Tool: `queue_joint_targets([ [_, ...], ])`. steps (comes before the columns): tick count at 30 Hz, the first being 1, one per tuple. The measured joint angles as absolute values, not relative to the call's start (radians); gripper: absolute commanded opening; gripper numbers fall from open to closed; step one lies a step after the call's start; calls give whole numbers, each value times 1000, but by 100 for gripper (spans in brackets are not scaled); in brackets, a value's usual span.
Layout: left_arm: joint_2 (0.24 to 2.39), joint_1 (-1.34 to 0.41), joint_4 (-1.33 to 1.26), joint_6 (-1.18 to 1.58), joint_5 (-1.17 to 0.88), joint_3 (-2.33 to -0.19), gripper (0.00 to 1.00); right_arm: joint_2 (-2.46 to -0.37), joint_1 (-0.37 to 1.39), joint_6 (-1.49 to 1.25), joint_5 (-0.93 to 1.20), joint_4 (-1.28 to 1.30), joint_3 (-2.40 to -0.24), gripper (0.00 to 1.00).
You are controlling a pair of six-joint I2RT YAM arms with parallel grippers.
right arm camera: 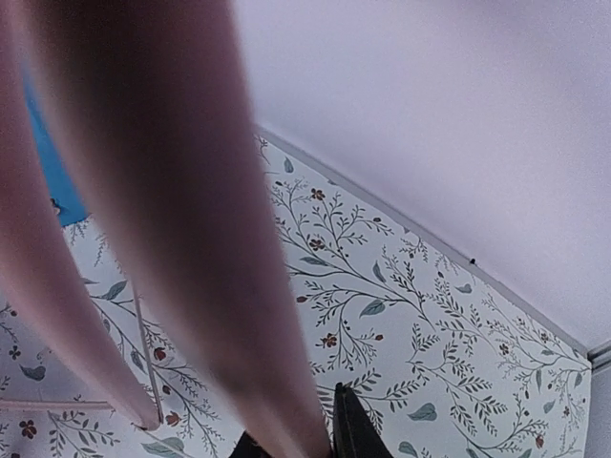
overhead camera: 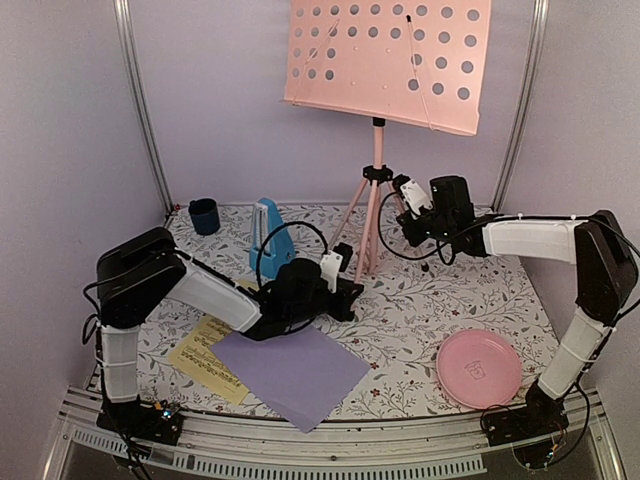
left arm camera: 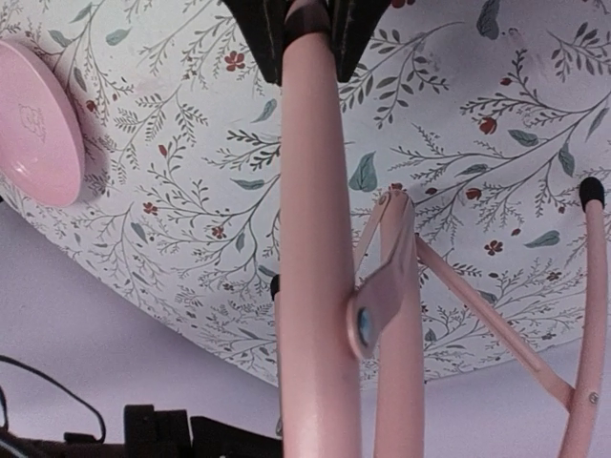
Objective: Set up the instrument practice props
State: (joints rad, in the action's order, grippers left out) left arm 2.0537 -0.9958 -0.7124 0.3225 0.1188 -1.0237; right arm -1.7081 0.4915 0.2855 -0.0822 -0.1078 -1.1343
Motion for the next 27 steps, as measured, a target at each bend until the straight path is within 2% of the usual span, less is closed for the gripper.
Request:
queue_joint_targets([
  [16,2097,-914,-673,217,89,-1069,0,-1778,493,363,-118,-230,-1135,0],
  [27,2070,-938,-767,246,84,-952,0,-1736,506,414,-105,-302,-1042,0],
])
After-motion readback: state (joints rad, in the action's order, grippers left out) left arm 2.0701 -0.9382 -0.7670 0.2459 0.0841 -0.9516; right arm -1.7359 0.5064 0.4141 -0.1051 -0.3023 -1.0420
